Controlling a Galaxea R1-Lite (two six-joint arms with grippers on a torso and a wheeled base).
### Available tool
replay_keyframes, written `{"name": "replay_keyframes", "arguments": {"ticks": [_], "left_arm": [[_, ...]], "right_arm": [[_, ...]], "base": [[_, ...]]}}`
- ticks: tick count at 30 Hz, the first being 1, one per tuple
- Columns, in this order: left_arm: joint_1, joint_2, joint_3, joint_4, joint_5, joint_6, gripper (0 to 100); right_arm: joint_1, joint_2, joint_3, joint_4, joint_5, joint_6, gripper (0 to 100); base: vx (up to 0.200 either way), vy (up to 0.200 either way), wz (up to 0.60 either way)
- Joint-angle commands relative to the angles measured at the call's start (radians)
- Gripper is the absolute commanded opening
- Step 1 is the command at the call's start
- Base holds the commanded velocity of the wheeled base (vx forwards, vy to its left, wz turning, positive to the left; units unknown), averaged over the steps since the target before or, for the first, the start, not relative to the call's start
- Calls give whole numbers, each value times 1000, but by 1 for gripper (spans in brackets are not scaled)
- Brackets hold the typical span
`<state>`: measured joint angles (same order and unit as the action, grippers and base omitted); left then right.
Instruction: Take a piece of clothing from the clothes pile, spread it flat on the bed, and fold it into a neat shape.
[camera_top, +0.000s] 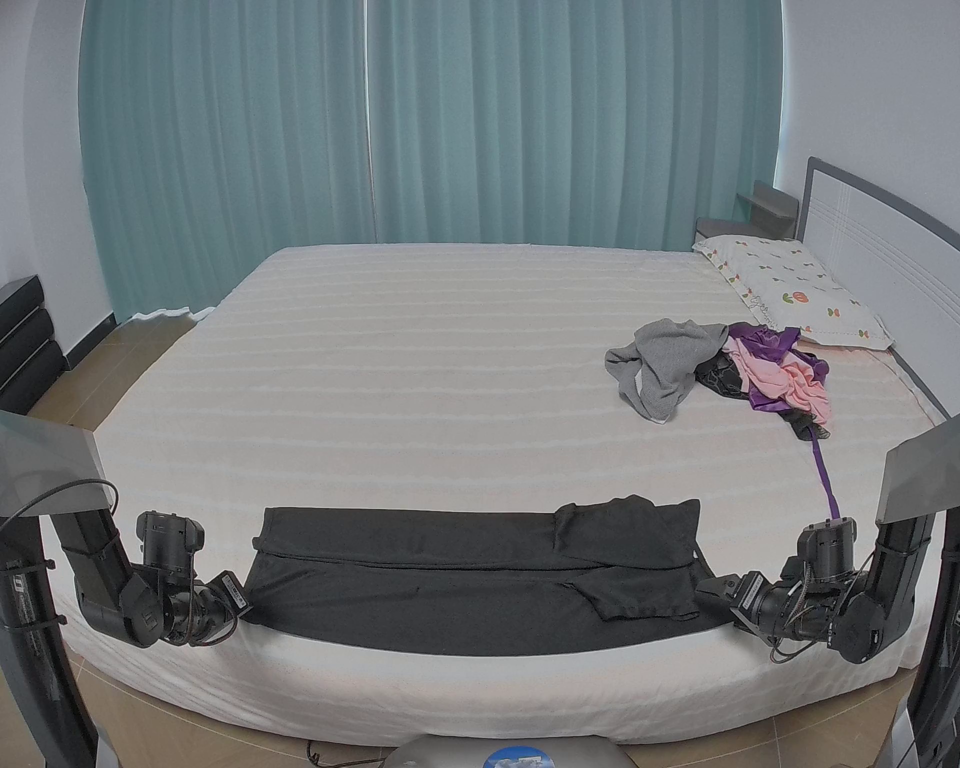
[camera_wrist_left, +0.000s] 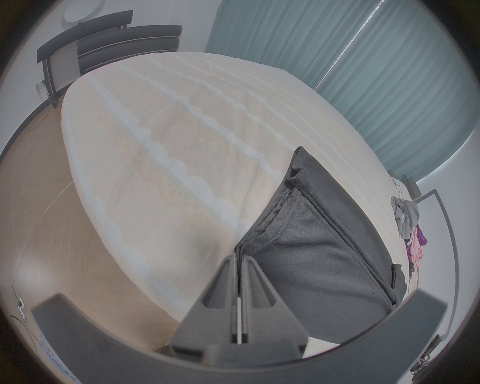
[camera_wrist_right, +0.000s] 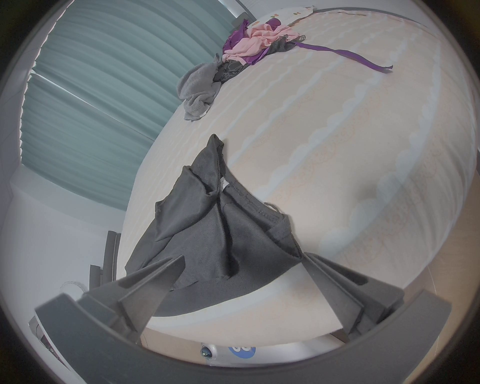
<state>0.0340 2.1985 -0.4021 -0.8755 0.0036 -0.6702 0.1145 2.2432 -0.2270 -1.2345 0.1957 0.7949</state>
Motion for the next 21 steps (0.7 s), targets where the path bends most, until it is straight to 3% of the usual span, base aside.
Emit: {"name": "replay_keyframes", "arguments": {"ticks": [1,3,4,11,21], "left_arm": [[0,1,-1,0,-1,0,0],[0,1,-1,0,-1,0,0],[0,1,-1,0,1,0,0],[0,0,0,0,1,0,0],[9,-39,-1,7,1,0,0]], "right_arm": [[2,35,-15,-2,-2,1,100],[2,46,-21,-5,-4,1,100],[2,50,-26,-5,-13,1,0],[11,27,-17,-5,-65,1,0],[-19,-57,0,4,-62,4,0]], "base": [[0,0,0],[0,0,0],[0,0,0],[0,0,0],[0,0,0]]}}
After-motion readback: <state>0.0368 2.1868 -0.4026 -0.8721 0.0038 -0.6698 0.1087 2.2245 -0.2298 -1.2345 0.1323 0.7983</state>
